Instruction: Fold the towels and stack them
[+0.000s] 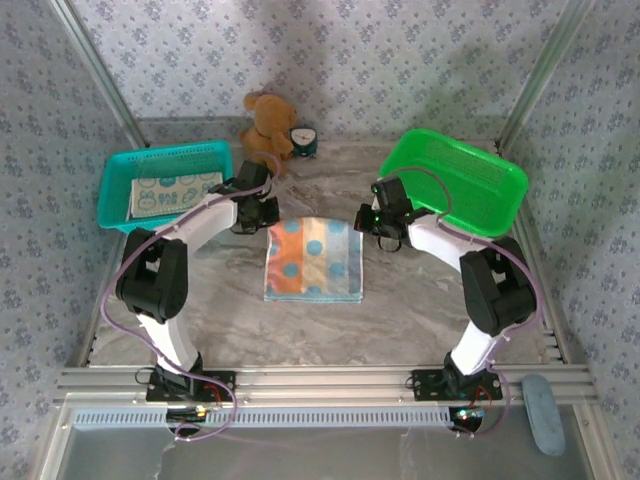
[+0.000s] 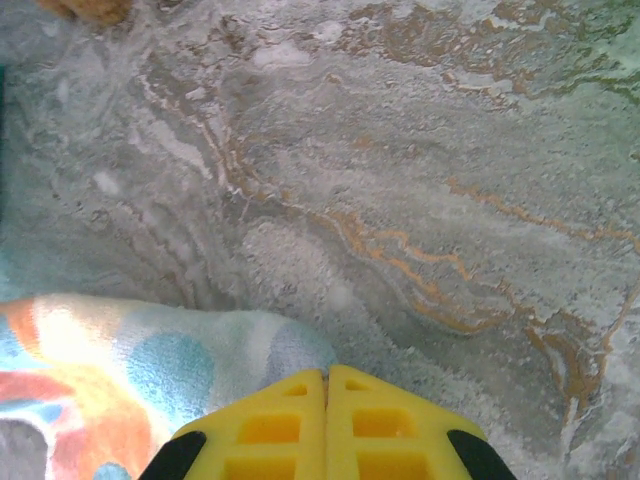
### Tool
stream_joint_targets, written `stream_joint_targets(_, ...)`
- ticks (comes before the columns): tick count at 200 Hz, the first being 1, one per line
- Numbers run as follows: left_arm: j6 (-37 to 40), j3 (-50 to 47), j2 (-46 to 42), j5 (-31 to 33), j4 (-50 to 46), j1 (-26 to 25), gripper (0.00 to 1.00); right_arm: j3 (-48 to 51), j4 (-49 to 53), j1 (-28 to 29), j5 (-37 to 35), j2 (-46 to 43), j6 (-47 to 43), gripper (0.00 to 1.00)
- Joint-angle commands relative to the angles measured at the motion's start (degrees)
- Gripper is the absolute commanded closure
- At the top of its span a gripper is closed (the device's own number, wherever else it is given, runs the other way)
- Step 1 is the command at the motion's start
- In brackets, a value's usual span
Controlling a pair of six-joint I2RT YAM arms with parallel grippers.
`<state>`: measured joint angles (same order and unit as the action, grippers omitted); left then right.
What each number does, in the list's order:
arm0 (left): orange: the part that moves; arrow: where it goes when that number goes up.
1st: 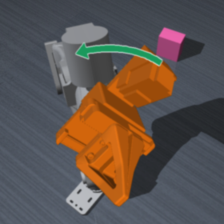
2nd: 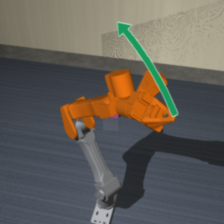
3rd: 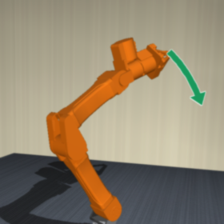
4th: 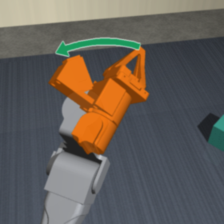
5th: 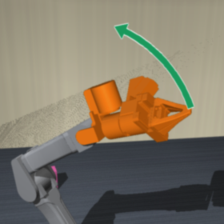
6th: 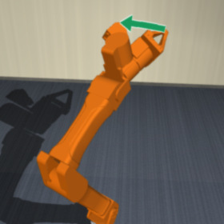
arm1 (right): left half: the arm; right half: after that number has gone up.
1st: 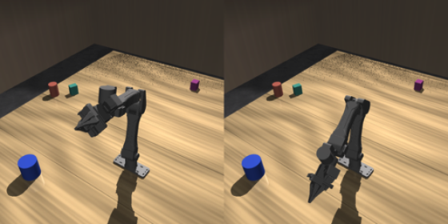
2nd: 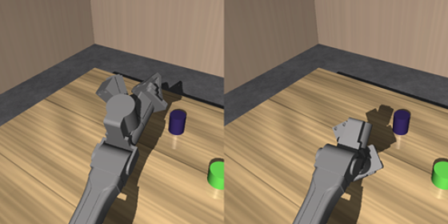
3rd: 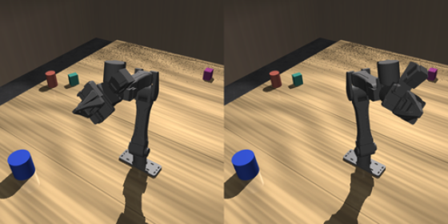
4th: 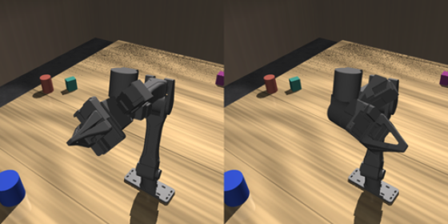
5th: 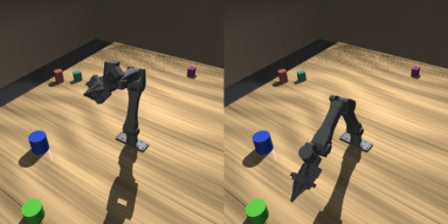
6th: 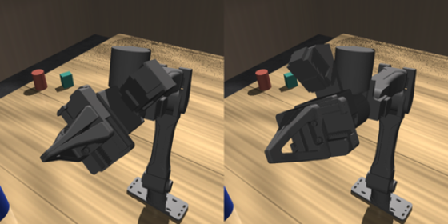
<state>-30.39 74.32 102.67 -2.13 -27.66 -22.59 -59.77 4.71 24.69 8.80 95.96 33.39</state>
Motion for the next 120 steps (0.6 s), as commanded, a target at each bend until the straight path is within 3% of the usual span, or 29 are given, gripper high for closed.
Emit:
stream_joint_targets(1,1.56,-3.6,-4.5,0.02,1.52,0.29,1.0,3.86,-3.82,1.63,-1.19,-5.12,-0.01,1.0)
stream_joint_targets(43,-2.0,-16.91,-16.37,2.46,5.16,-2.42,1.0,16.38,-8.85,9.12,-7.47,-14.56,1.63,1.0)
stream_joint_targets(47,-2.68,-18.52,-17.79,2.88,5.6,-3.11,0.99,17.83,-9.53,10.3,-8.17,-15.47,1.68,0.96)
stream_joint_targets(57,-4.05,-22.57,-21.25,4.42,6.41,-5.04,0.82,21.01,-10.52,13.13,-10.32,-17.56,1.96,0.77)
stream_joint_targets(70,-6.76,-27.06,-24.91,6.15,6.62,-7.7,0.55,23.4,-9.57,16.2,-13.11,-20.05,2.23,0.76)
stream_joint_targets(79,-8.63,-29.32,-26.9,5.9,6.65,-8.84,0.44,24.18,-8.41,17.23,-14.19,-21.42,3.86,0.73)
stream_joint_targets(101,-11.39,-31.13,-29.33,4.89,4.86,-9.76,0.42,23.78,-5.15,17.36,-14.29,-22.63,4.58,0.56)
stream_joint_targets(120,-11.45,-29.53,-28.79,5.72,1.94,-9.74,0.43,21.32,-1.42,16.3,-13.76,-21.18,3.97,0.57)
